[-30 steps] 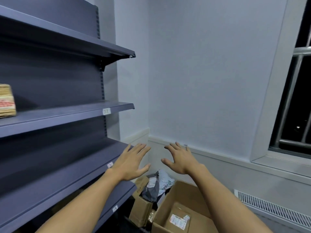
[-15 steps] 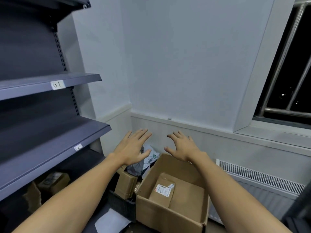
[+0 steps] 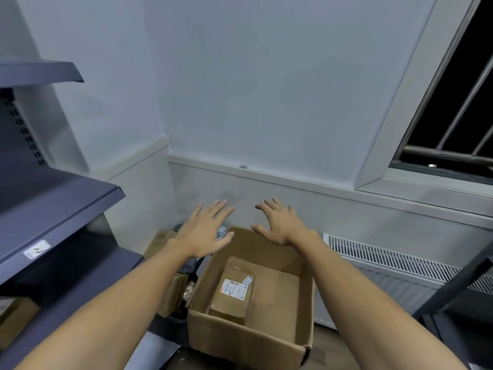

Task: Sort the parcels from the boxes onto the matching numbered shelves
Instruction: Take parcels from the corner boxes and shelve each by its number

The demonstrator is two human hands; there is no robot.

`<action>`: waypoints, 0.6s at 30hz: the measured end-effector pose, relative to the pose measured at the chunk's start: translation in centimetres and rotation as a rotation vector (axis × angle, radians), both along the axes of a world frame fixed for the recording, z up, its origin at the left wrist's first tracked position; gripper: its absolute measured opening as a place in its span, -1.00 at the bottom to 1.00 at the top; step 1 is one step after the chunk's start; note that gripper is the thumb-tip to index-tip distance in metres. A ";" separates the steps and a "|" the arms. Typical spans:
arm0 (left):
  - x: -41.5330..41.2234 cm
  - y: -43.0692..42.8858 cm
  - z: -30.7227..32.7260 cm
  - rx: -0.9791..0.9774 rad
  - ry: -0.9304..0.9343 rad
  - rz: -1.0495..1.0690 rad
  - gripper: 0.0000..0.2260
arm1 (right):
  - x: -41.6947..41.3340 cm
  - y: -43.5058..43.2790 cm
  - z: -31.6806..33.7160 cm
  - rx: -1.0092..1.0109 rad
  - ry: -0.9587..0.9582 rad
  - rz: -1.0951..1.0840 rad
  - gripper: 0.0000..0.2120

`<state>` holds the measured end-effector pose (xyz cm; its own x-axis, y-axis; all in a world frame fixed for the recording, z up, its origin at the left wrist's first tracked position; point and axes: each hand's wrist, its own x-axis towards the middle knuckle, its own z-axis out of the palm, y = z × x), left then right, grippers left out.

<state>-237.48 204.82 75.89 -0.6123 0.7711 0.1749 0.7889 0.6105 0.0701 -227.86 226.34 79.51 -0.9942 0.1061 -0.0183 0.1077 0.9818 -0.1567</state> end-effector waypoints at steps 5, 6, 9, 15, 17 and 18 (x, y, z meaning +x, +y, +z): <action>-6.1 1.7 -2.9 -0.012 -0.020 -0.043 -0.28 | -5.8 0.5 -1.6 0.022 -0.026 -0.037 -0.42; -7.3 2.0 -3.3 -0.024 -0.027 -0.050 -0.25 | -6.9 0.6 -1.9 0.015 -0.031 -0.042 -0.42; -11.0 2.7 -4.4 -0.043 -0.059 -0.069 -0.20 | -10.2 1.1 -3.1 0.002 -0.045 -0.071 -0.42; -15.9 3.9 -8.1 -0.042 -0.164 -0.108 -0.19 | -14.0 2.2 -6.8 -0.032 -0.140 -0.149 -0.41; -16.9 4.3 -9.5 -0.043 -0.201 -0.127 -0.20 | -14.8 2.6 -8.1 -0.047 -0.167 -0.165 -0.40; -17.2 4.4 -10.4 -0.049 -0.219 -0.134 -0.20 | -15.0 2.7 -8.8 -0.057 -0.183 -0.171 -0.40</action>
